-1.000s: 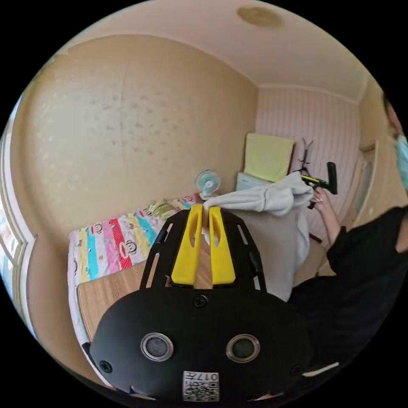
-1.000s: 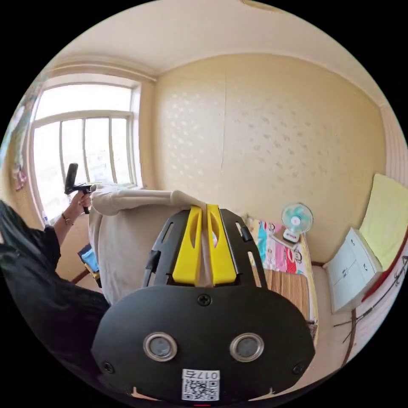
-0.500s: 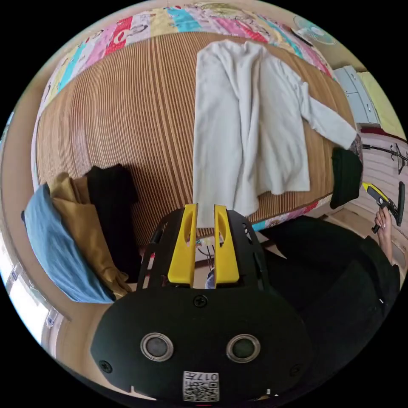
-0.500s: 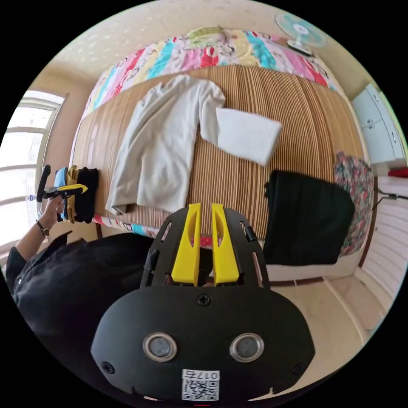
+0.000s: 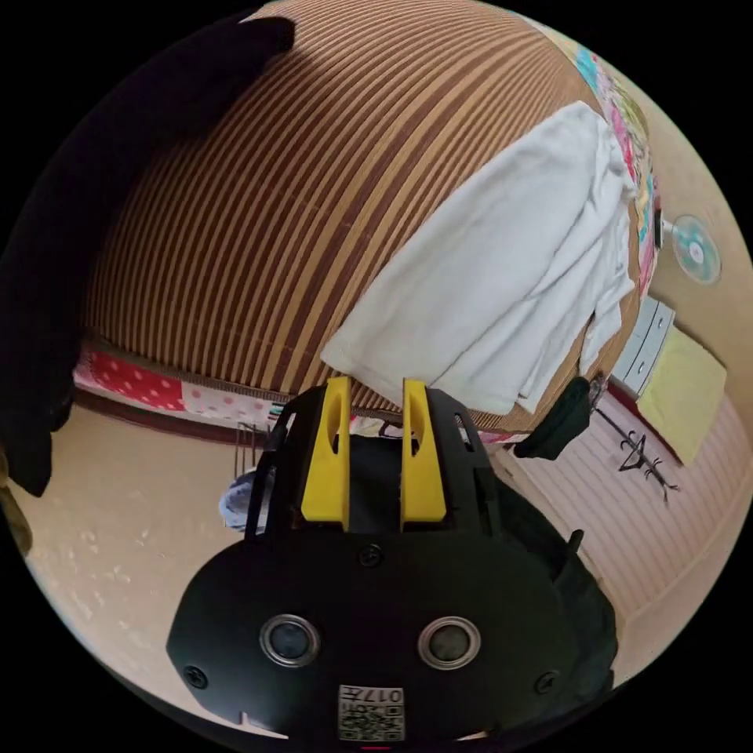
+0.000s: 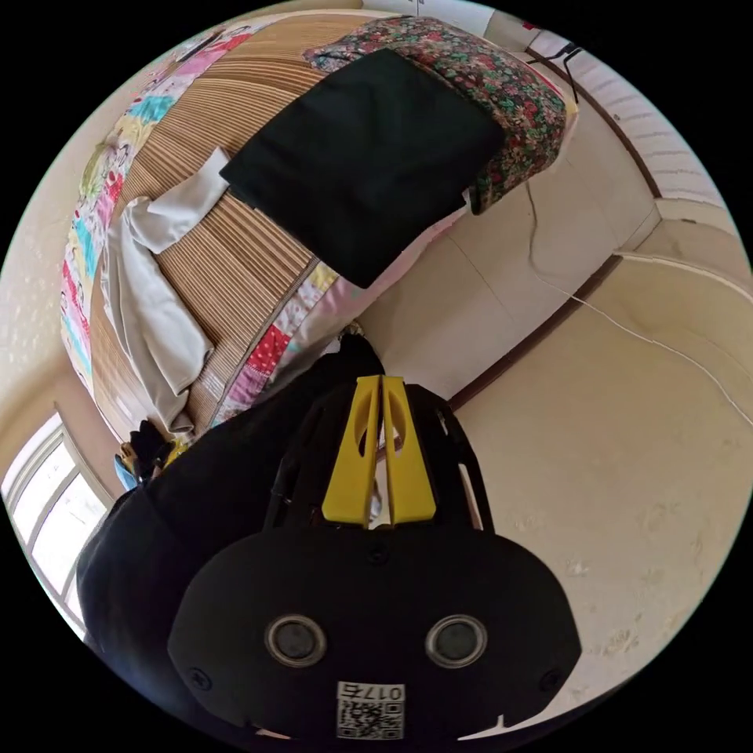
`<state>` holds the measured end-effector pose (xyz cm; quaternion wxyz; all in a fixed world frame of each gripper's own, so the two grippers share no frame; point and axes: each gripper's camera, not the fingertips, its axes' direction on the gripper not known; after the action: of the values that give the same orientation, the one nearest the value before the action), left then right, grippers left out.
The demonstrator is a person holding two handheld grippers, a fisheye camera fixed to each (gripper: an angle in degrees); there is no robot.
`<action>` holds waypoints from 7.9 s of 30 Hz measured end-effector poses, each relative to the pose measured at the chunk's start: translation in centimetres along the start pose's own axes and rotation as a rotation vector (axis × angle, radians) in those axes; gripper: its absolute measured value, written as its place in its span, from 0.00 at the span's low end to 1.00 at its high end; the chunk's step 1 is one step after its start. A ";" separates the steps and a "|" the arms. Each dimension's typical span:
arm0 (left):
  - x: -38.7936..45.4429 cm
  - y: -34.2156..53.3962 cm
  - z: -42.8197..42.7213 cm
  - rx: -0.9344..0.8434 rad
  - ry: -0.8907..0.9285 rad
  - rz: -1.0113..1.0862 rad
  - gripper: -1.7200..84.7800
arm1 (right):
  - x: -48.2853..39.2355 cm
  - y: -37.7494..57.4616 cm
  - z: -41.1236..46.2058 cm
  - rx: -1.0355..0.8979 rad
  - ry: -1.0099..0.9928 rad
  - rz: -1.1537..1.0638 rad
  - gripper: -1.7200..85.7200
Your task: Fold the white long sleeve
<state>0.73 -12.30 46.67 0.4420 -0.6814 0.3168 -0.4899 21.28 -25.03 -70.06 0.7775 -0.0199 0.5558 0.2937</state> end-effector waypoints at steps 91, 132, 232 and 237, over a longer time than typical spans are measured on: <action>6.3 7.5 13.3 -0.358 -0.443 0.359 0.06 | -0.5 -0.1 23.8 -0.441 -0.078 -0.472 0.05; 2.9 -1.2 15.5 -0.067 0.254 0.563 0.01 | 16.5 -4.7 1.7 0.748 -0.384 0.541 0.03; -1.6 17.2 18.1 -0.039 -0.159 0.671 0.16 | -5.1 -2.0 27.6 -0.223 0.135 -0.553 0.17; -3.1 15.2 19.8 -0.125 -0.242 0.732 0.19 | -0.6 -5.5 29.1 -0.280 0.003 -0.513 0.17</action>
<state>18.49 -10.06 29.01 0.5794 -0.6018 0.5137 -0.1957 48.59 -19.48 -60.10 0.8152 -0.2672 0.4879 0.1612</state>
